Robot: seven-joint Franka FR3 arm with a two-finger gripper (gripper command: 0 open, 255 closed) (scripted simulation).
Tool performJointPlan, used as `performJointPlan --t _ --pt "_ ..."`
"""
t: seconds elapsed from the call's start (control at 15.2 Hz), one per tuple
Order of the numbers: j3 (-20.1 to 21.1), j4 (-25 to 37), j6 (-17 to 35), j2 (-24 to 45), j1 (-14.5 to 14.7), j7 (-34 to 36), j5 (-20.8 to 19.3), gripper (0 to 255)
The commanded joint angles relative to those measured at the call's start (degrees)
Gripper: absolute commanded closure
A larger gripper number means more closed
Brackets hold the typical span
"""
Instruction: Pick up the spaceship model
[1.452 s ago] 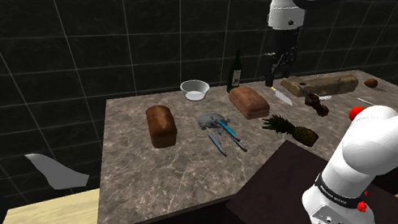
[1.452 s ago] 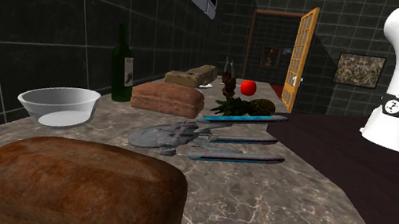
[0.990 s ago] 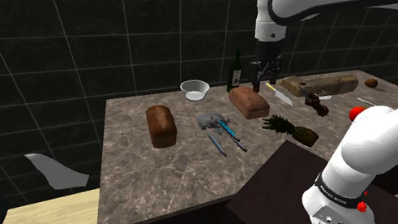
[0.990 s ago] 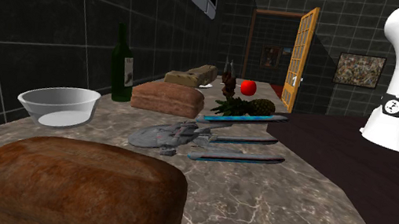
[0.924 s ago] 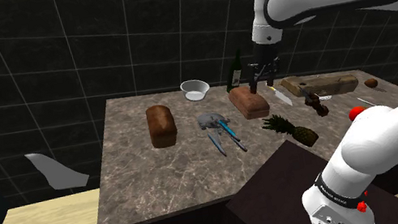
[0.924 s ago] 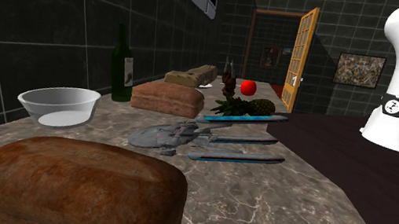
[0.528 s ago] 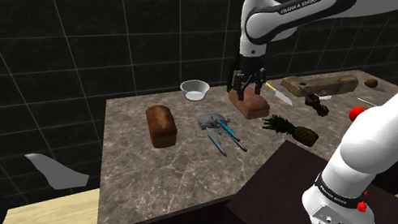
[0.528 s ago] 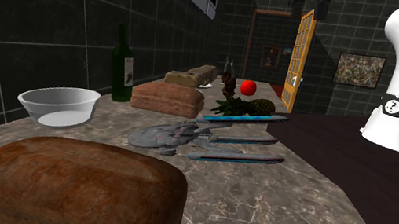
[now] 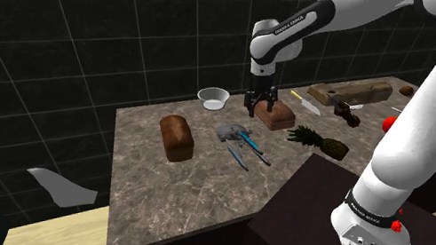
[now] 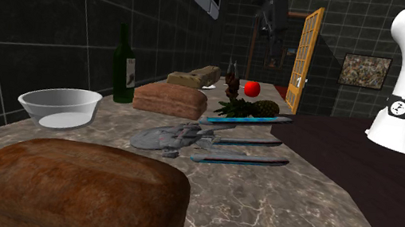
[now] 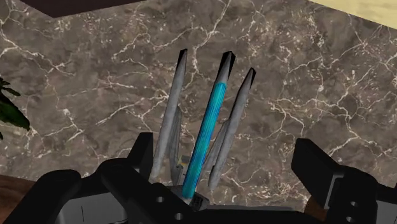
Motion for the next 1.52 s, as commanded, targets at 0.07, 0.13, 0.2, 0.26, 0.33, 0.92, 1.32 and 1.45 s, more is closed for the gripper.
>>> performJointPlan --t 0.07,0.13,0.2,0.26,0.33,0.92,1.32,1.45 --pt "-0.62 3.2 3.03 7.01 -0.54 -0.97 1.73 0" --pt "-0.78 4.51 3.76 9.33 -0.78 -1.35 2.34 0" --pt "-0.92 5.88 4.41 11.65 -1.04 -1.73 2.98 0" --pt "-1.02 7.33 5.0 13.98 -1.32 -2.11 3.62 0" --pt "-1.09 8.84 5.51 16.3 -1.62 -2.47 4.28 0" --pt "-0.68 24.1 7.1 35.68 -4.94 -4.63 9.17 0" --pt "-0.28 24.66 10.1 39.29 -5.17 -5.32 9.79 0" --pt "-0.17 24.87 10.86 40.27 -5.24 -5.49 9.95 0"
